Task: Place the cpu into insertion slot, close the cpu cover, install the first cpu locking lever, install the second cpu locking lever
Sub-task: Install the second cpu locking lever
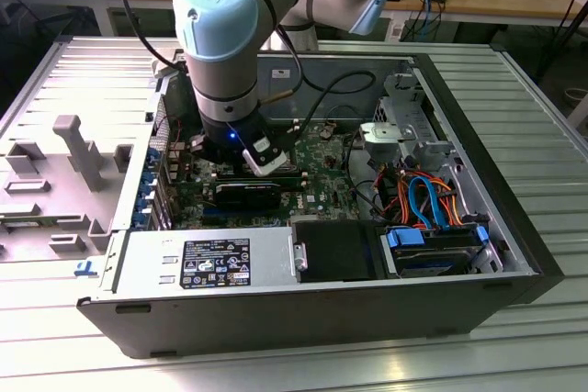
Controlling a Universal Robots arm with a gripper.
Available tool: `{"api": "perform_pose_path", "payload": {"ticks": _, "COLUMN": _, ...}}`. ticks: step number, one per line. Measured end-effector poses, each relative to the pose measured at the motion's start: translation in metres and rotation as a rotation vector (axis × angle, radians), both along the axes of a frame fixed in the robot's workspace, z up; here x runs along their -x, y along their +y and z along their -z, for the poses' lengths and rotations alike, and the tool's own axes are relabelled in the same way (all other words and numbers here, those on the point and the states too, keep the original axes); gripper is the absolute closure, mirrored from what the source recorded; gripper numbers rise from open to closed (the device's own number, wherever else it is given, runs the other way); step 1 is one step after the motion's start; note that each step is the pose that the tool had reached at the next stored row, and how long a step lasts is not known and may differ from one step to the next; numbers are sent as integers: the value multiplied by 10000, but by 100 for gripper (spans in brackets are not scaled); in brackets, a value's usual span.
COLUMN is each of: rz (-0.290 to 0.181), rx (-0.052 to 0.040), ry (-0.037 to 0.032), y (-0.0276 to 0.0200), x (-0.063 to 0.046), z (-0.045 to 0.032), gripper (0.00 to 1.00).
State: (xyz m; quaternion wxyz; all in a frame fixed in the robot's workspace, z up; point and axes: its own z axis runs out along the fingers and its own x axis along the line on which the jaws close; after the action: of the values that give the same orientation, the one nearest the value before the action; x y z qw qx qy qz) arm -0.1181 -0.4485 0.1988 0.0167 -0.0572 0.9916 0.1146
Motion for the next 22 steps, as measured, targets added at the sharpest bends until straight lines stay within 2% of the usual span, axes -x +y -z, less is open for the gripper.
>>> {"api": "perform_pose_path", "payload": {"ticks": 7, "rz": 1, "rx": 1, "ry": -3, "y": -14, "x": 0, "z": 5, "gripper": 89}}
{"api": "perform_pose_path", "payload": {"ticks": 14, "rz": -2, "rx": 4, "ry": 1, "y": -15, "x": -19, "z": -44, "gripper": 89}}
{"api": "perform_pose_path", "payload": {"ticks": 19, "rz": -1, "rx": 4, "ry": 60, "y": -2, "x": -203, "z": -44, "gripper": 89}}
{"api": "perform_pose_path", "payload": {"ticks": 22, "rz": 1, "rx": 5, "ry": 97, "y": 45, "x": -334, "z": -44, "gripper": 89}}
